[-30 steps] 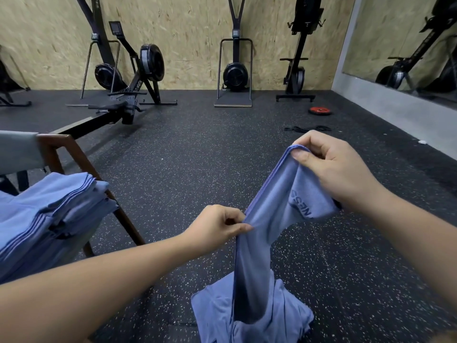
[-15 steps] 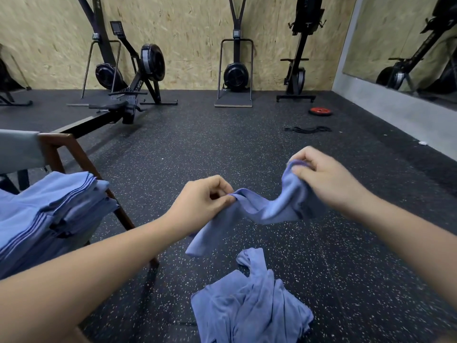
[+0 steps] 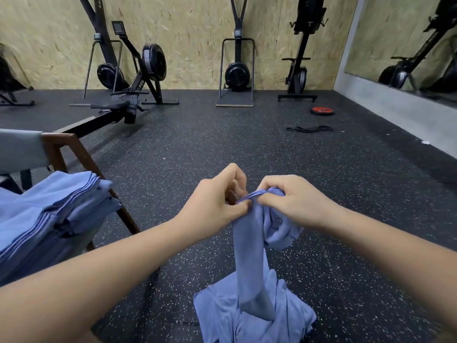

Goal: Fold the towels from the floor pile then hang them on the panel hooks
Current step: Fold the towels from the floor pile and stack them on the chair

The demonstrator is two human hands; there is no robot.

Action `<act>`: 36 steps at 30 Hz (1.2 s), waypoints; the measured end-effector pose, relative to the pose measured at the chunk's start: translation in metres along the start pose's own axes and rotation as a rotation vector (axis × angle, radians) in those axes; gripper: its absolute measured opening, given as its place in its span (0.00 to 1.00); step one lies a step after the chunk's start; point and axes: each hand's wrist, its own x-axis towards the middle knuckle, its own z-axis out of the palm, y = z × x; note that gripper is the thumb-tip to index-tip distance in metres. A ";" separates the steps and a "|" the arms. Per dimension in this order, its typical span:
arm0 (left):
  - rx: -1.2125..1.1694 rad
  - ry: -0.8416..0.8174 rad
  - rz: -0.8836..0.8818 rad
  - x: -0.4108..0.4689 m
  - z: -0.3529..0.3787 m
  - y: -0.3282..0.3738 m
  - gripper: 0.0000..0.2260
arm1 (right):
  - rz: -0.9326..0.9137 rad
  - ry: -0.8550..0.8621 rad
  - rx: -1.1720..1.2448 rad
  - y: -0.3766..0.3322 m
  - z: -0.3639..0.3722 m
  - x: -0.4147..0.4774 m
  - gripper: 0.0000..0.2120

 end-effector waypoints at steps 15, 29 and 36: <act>0.127 0.025 0.052 -0.008 0.026 -0.010 0.11 | 0.015 0.128 0.119 0.002 -0.016 0.001 0.09; 0.332 -0.086 -0.067 -0.010 0.037 -0.040 0.09 | 0.033 0.219 0.108 0.002 -0.023 0.002 0.08; 0.444 -0.058 -0.195 0.001 0.007 -0.064 0.06 | 0.153 0.314 0.067 0.046 -0.047 0.003 0.08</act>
